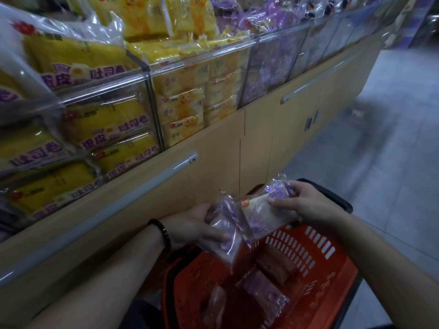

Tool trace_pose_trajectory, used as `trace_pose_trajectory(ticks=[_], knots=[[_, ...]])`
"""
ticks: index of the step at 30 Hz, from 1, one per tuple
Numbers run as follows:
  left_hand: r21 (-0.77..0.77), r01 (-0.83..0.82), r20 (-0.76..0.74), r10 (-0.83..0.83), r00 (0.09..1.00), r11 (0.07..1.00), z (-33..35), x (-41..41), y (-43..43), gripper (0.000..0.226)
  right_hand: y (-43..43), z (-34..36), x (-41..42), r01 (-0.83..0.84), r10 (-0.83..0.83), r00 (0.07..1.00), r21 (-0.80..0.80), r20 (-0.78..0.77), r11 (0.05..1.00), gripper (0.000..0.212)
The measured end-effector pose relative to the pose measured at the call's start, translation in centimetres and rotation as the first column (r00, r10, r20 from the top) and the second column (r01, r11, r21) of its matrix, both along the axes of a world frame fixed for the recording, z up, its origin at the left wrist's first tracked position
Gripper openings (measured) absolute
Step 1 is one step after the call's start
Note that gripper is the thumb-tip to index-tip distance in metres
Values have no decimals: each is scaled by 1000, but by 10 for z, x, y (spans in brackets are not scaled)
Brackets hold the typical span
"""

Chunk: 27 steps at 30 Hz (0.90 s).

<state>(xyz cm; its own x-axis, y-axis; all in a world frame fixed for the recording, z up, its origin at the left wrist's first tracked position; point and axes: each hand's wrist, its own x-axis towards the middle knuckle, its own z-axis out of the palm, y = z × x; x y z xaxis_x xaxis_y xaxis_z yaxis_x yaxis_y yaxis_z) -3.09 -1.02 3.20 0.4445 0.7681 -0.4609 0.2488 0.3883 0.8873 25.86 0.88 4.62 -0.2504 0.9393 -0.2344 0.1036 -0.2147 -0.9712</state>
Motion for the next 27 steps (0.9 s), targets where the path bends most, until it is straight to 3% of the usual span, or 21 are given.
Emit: trace_pose_trajectory(ticks=[4,9,13,17,22,27], knots=[[54,47,-101,-42,994,997,3,-9,-4,66,-4,7,-12,-40,40,999,16,16,999,20],[269,63,-352,38,935,961,32,-22,-24,53,-14,22,-29,-29,25,999,109,33,994,21],[402,-30,-397,204,895,915,68,-43,-61,52,-37,49,-42,-11,21,998,170,-55,985,20],[543,4,-422,268,866,840,122,-75,-113,48,-58,87,-65,-50,94,982,252,-165,966,25],[677,123,-504,334,797,726,203,-102,-179,38,-67,166,-106,-80,216,931,414,-294,907,62],[755,19,-433,476,766,656,276,-146,-242,40,-88,255,-158,-108,334,876,532,-348,840,24]])
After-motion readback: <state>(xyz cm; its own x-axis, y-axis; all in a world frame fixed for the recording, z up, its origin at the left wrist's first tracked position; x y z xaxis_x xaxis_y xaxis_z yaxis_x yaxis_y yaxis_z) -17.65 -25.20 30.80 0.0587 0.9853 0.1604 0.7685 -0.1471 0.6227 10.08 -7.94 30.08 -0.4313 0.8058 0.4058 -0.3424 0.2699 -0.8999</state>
